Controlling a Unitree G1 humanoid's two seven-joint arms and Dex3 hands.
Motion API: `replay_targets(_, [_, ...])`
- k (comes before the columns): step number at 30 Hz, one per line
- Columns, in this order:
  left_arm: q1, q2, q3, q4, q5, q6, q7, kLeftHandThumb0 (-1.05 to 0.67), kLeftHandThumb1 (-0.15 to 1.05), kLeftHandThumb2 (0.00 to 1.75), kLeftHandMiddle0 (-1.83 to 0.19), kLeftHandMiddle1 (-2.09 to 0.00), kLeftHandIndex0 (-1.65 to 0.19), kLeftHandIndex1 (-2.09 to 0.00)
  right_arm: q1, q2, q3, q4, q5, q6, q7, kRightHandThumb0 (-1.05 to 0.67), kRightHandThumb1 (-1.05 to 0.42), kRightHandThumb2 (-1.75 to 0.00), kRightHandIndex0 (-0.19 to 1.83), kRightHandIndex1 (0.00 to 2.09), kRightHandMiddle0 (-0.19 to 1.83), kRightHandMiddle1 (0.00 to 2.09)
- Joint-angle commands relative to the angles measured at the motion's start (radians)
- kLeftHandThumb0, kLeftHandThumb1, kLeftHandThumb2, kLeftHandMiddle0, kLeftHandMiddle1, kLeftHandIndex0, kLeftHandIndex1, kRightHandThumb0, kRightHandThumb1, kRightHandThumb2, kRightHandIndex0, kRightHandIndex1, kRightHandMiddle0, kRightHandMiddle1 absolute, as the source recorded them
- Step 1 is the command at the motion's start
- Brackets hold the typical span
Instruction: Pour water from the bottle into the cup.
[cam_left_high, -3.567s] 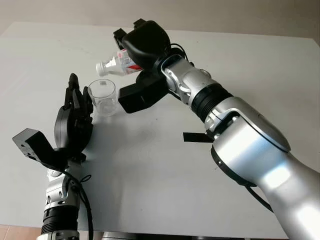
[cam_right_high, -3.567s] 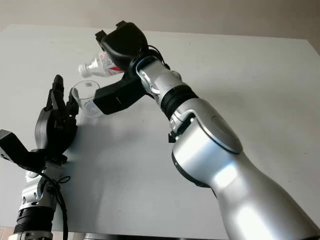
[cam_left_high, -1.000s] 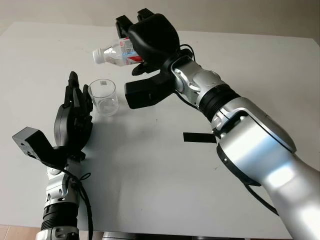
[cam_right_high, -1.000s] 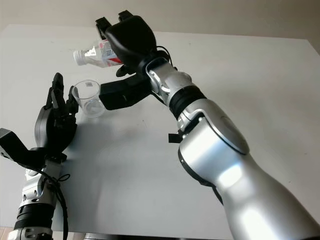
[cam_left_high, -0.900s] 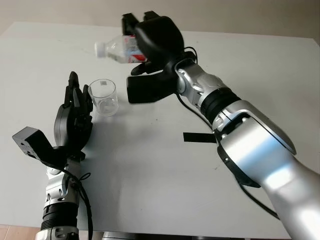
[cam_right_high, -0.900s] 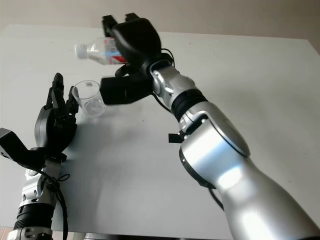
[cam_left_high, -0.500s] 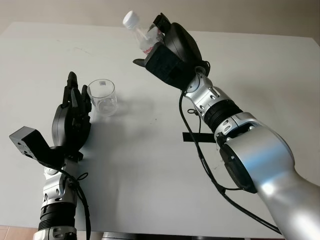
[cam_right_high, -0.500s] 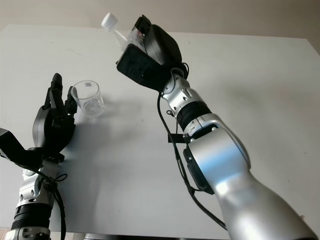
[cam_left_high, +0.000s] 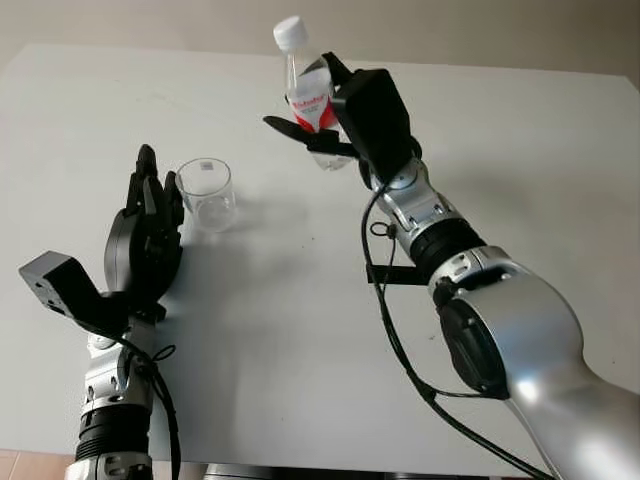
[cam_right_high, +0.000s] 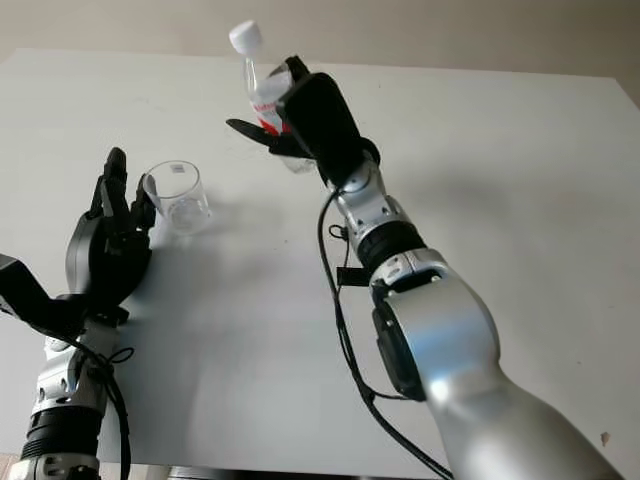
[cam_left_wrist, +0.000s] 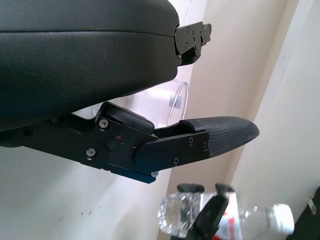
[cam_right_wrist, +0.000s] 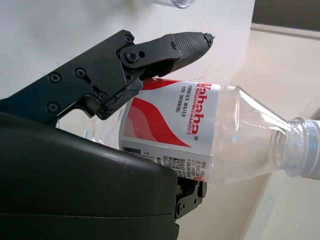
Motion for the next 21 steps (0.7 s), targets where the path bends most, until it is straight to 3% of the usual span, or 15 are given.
replay_targets(1, [0.027, 0.003, -0.001, -0.010, 0.007, -0.001, -0.002, -0.82, 1.05, 0.62, 0.19, -0.04, 0.19, 0.00, 0.063, -0.037, -0.032, -0.062, 0.040, -0.019, 0.050, -0.21, -0.99, -0.33, 1.26, 2.09, 1.27, 2.09])
replay_targets(6, [0.033, 0.005, 0.001, -0.018, 0.004, 0.004, -0.002, -0.82, 1.05, 0.62, 0.19, -0.04, 0.19, 0.00, 0.221, -0.076, -0.073, -0.255, 0.122, 0.051, 0.161, -0.18, -1.05, -0.27, 1.27, 2.09, 1.23, 2.09])
replay_targets(10, [0.034, 0.004, 0.000, -0.019, 0.001, 0.005, -0.005, -0.81, 1.05, 0.62, 0.19, -0.04, 0.19, 0.00, 0.366, -0.113, -0.062, -0.435, 0.104, 0.044, 0.166, -0.15, -1.05, -0.27, 1.13, 2.09, 0.98, 2.09])
replay_targets(15, [0.034, 0.000, 0.002, -0.020, -0.008, 0.014, -0.007, -0.82, 1.05, 0.61, 0.18, -0.05, 0.19, 0.00, 0.501, -0.109, -0.112, -0.597, 0.192, 0.130, 0.198, -0.16, -1.05, -0.29, 1.07, 2.09, 0.78, 2.09])
replay_targets(21, [0.036, 0.002, 0.002, -0.018, -0.006, 0.013, -0.005, -0.81, 1.05, 0.61, 0.19, -0.05, 0.19, 0.00, 0.608, -0.097, -0.147, -0.745, 0.283, 0.234, 0.224, -0.19, -1.05, -0.29, 1.08, 2.09, 0.76, 2.09])
